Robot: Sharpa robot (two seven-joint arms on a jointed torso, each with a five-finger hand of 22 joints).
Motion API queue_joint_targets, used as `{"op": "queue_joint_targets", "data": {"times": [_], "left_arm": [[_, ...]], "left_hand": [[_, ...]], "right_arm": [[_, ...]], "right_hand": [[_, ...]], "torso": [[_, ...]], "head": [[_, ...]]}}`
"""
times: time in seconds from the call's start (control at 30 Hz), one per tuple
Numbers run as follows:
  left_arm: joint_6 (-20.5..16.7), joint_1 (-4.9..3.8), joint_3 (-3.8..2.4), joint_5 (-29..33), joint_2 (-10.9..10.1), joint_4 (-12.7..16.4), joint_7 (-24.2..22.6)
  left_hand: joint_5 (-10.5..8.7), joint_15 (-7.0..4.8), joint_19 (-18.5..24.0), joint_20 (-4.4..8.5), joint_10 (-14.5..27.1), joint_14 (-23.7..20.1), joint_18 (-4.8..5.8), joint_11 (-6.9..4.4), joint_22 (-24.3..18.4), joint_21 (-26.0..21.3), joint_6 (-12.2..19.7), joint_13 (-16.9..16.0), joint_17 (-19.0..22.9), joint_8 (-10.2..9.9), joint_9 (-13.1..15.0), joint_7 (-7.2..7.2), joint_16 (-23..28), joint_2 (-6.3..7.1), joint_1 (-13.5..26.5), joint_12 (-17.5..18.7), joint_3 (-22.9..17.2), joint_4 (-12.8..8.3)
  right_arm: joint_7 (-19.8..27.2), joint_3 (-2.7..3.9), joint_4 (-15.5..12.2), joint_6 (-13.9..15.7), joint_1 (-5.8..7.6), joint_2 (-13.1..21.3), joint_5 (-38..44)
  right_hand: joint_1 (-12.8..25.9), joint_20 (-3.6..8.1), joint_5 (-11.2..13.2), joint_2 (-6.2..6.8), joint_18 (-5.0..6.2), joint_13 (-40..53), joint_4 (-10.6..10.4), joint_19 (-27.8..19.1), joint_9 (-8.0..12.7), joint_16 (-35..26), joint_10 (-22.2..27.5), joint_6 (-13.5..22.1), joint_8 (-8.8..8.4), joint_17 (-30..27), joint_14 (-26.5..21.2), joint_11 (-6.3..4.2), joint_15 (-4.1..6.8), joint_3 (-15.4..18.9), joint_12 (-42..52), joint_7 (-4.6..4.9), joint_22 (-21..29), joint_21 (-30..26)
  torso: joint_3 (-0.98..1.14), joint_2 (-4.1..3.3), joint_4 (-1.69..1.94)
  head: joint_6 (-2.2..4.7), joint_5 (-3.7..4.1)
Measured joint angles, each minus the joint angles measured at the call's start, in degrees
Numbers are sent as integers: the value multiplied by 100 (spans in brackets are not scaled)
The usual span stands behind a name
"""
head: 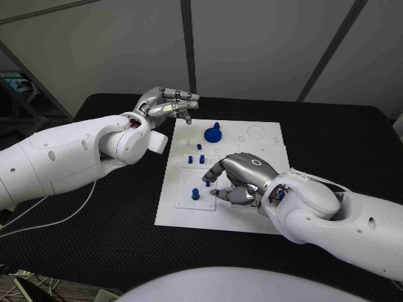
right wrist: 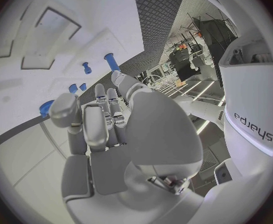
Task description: Assemble the parts on the task board
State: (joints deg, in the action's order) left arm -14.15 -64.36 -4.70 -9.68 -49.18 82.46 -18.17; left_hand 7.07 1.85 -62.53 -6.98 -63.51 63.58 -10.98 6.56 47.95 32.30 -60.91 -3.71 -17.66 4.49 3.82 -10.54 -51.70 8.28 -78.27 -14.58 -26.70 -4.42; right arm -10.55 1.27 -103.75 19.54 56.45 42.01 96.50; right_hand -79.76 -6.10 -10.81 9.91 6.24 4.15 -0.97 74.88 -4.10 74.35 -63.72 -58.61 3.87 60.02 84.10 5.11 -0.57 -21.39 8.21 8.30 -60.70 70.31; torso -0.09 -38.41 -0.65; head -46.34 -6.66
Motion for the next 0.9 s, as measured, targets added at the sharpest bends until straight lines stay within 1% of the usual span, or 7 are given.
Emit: {"op": "queue_joint_targets", "data": {"times": [0.1,0.27,0.33,0.47,0.53,0.7,0.9], "left_arm": [[1,0,1,0,-17,6,1],[2,3,8,0,-69,25,3],[2,3,8,0,-87,45,3],[2,2,10,0,-135,103,3],[2,2,13,0,-156,135,3],[1,2,17,0,-166,190,3],[1,2,22,0,-173,205,1]], "left_hand": [[0,0,0,0,0,0,0,0,0,0,0,0,0,0,0,0,0,0,0,0,0,0],[0,0,0,0,0,0,0,0,-1,0,0,0,-1,0,0,0,0,0,0,0,0,0],[0,0,0,0,0,0,0,0,1,0,0,0,-1,0,0,0,0,0,0,0,0,0],[0,0,20,-21,0,0,0,0,6,0,0,0,5,0,0,0,0,0,0,0,0,0],[0,0,20,-21,0,0,0,0,11,0,0,0,5,0,0,0,0,0,0,0,0,0],[0,0,21,-21,0,0,0,0,11,0,0,0,5,0,0,0,0,0,0,0,0,0],[0,0,20,-21,0,0,0,0,11,0,0,0,4,0,0,0,0,0,0,0,0,0]], "right_arm": [[-26,90,-136,66,30,307,-211],[-242,180,-360,156,59,957,-674],[-404,189,-404,169,60,1211,-810],[-794,202,-462,177,62,1612,-1017],[-998,203,-495,187,62,1779,-1085],[-1402,203,-554,205,56,1973,-1147],[-1702,202,-587,206,-4,1995,-1134]], "right_hand": [[156,27,-52,-43,0,85,-180,158,-34,130,-539,-177,87,211,-9,-71,56,46,255,52,-224,172],[684,205,15,185,-92,594,-568,411,-82,393,-1571,-360,252,622,-7,-329,282,555,1054,-144,-677,495],[792,305,-220,206,-161,1979,-804,557,-139,590,-1731,-360,439,926,-15,-446,412,1080,2390,-279,-964,703],[787,346,-553,51,-248,5648,-1227,776,-270,972,-1857,-290,800,1457,-17,-459,409,1934,5785,-348,-1385,1023],[674,321,-654,-62,-273,6576,-1441,842,-343,1111,-1879,-222,986,1491,-17,-438,409,2329,6593,-343,-1421,1147],[664,324,-679,-165,-272,7080,-1570,878,-444,1224,-1952,-171,1242,1494,-17,-450,409,2756,7148,-319,-1425,1265],[693,324,-704,-194,-272,7080,-1572,878,-468,1249,-1992,-172,1284,1493,-17,-450,409,2818,7187,-319,-1424,1306]], "torso": [[-3,1,-1],[-7,3,-8],[-8,7,-15],[-17,14,-29],[-21,19,-41],[-22,21,-76],[-20,23,-100]], "head": [[21,47],[74,227],[94,329],[114,537],[116,623],[116,760],[104,842]]}}
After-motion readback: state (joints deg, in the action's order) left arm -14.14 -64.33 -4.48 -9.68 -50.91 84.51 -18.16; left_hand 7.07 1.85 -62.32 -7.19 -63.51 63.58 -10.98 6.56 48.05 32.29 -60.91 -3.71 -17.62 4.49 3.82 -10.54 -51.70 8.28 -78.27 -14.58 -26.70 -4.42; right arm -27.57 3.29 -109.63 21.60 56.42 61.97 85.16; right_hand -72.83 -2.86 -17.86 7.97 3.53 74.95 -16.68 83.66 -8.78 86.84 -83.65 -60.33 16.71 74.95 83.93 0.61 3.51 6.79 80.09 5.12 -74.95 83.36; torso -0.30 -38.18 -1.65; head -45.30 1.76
